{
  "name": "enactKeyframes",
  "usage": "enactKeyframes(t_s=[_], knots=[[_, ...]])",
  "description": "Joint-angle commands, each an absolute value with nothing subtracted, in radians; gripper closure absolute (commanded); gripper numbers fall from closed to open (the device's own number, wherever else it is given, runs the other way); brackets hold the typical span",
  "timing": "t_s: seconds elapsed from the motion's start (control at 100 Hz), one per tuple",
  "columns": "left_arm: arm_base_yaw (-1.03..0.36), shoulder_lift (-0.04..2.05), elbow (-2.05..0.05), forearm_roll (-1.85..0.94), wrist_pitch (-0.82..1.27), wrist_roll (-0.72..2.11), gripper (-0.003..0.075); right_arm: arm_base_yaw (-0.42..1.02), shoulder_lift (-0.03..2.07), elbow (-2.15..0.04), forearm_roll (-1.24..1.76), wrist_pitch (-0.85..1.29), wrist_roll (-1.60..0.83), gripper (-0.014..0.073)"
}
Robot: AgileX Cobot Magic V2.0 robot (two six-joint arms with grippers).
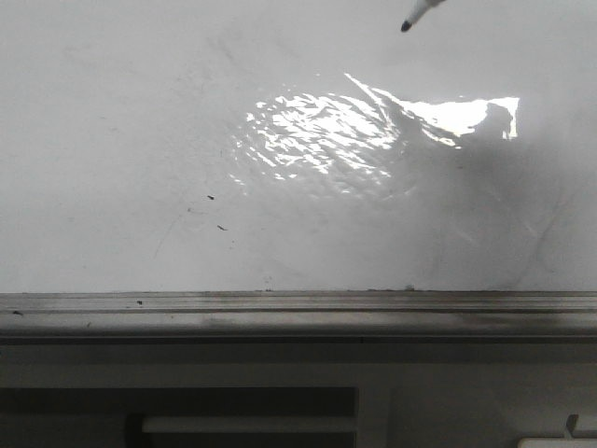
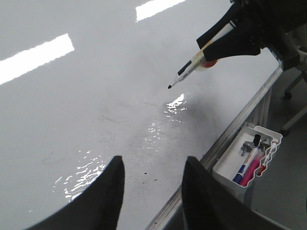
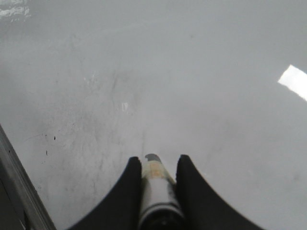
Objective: Write number 9 on whiteboard
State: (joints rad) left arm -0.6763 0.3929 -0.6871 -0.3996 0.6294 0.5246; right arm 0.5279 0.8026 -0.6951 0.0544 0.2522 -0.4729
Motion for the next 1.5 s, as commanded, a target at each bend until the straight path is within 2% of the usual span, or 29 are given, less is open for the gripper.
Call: enactKeyframes(t_s=[0.0,0.16,0.61,0.92,1.49], knots=[[-0.671,0.401,-0.708,-0.423,0.567,0.51,0.0462,0.528,0.792,-0.707,0.042,0.125,-0.469,0.0631],[-0.671,0.401,-0.689,-0.445,0.563,0.51,0.0462,0.526,0.818,-0.705,0.042,0.054,-0.469,0.0631],[-0.671,0.401,-0.659,-0.474,0.554,0.51,0.0462,0.526,0.951,-0.705,0.053,0.053,-0.469,0.0634],[-0.671,0.401,-0.659,-0.474,0.555,0.51,0.0462,0.548,0.965,-0.705,0.048,0.247,-0.469,0.0635],[-0.671,0.401,-0.659,-0.474,0.555,0.51,0.0462,0.453,0.96,-0.795,0.042,0.214,-0.469,0.0635]])
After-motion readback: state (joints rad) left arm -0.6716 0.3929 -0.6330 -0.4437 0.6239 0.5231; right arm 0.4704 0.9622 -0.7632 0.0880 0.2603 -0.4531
